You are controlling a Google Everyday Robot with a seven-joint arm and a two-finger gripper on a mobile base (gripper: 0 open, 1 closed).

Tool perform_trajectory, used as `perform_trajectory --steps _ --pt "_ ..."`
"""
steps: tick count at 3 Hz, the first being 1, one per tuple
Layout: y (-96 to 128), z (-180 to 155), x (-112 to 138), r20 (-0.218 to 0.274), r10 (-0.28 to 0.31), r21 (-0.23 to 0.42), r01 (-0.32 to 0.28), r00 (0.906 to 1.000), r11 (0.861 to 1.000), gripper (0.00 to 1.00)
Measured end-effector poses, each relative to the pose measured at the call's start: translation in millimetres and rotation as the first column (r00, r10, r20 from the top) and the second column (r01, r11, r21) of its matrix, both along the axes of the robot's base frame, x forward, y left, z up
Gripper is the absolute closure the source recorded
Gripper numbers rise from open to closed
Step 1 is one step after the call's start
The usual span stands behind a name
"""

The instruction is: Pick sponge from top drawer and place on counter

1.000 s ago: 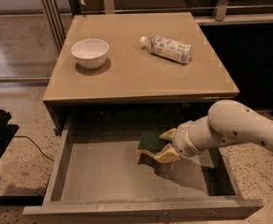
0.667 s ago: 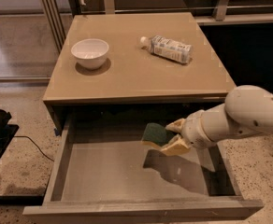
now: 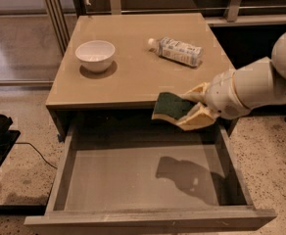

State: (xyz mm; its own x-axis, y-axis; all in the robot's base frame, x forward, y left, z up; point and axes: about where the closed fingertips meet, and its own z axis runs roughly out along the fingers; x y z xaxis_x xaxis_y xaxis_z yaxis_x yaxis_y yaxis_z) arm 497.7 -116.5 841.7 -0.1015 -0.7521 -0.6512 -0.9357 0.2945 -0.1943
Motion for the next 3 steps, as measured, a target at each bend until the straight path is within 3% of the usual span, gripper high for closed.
perform_trajectory --steps 1,2,3 --pt "-10 63 29 0.066 -0.025 -0.016 0.026 0.9975 1.0 1.0" --pt "-4 59 37 0.059 -0.015 -0.023 0.017 0.9982 1.0 1.0" --pt "-2 63 74 0.078 -0.038 -0.022 0.04 0.9963 0.999 1.0"
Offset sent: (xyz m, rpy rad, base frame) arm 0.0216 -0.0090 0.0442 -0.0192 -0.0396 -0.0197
